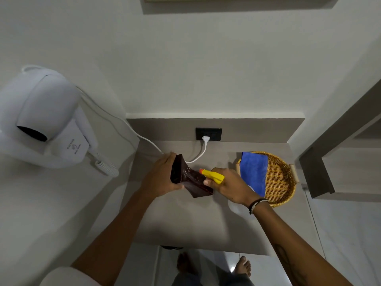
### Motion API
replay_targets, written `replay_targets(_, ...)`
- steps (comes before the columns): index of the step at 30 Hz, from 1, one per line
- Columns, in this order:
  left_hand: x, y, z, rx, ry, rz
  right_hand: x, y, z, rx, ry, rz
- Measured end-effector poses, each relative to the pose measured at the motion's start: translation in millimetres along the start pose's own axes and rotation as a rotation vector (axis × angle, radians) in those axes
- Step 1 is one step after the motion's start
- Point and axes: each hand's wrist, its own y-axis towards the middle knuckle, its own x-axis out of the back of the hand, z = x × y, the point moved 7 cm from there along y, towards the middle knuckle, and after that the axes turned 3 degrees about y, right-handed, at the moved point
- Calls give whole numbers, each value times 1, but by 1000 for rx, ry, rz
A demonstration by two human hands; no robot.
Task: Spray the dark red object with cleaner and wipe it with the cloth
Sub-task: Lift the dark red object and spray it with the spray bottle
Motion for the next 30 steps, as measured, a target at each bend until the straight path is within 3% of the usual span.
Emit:
replay_targets(6, 1, 0, -3, -13, 3, -30, 0, 1, 4, 58, -98, -26)
replay_targets(20, -1, -2, -2, -54, 30, 100, 4, -13, -10, -56, -33, 15)
replay_targets(30, 12, 1, -7, -60, -16, -22, 11, -17, -11, -67, 3, 2)
